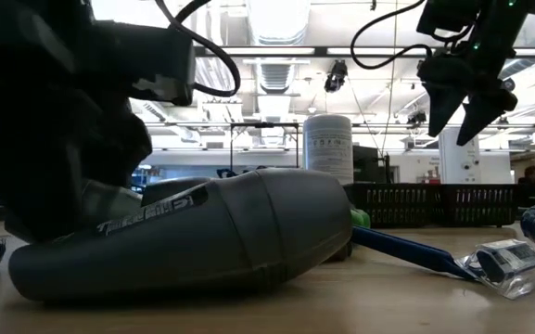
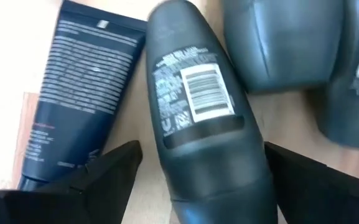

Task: Pick & Place Travel size toiletries
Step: Put the black deodorant into the left black bin

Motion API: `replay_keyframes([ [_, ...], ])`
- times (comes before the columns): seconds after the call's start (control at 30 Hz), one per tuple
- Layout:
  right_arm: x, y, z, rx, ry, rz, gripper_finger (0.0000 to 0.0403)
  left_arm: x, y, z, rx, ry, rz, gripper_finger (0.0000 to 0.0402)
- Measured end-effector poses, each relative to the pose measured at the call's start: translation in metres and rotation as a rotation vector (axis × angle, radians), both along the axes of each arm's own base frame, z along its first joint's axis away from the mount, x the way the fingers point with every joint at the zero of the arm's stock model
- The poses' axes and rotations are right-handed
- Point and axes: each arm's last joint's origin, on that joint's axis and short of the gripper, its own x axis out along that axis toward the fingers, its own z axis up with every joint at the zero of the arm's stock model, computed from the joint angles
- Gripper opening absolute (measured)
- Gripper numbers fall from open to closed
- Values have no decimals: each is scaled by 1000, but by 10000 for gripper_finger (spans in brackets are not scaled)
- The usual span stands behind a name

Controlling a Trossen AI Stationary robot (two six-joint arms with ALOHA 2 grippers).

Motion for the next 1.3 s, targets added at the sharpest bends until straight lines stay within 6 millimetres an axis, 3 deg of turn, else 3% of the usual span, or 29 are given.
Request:
replay_keyframes([
  [0.13,0,0,0,-11,10,25,400,1,1,0,-10,-11,49,308],
  [0.33,0,0,0,-18,13,42,400,1,2,2,-29,-1,100,216],
  [0.4,-1,0,1,-20,11,44,400,0,2,8,-49,18,99,206],
  [0.5,-1,0,1,-28,8,58,400,-5,5,27,-67,44,125,206],
  [0.6,-1,0,2,-35,10,72,400,-10,14,59,-91,-31,208,206],
  [0.67,-1,0,2,-37,9,72,400,-18,29,77,-53,-105,365,206],
  [0.8,3,-1,3,-49,-27,70,400,-35,74,102,-20,-297,850,206],
  [0.93,7,-2,5,-64,-76,68,400,-44,114,99,-75,-411,1201,206],
  [1.1,8,-2,6,-67,-90,64,400,-34,152,78,-79,-402,1293,206],
  [1.3,8,-2,6,-51,-104,26,400,-23,181,65,-4,-367,1291,206],
])
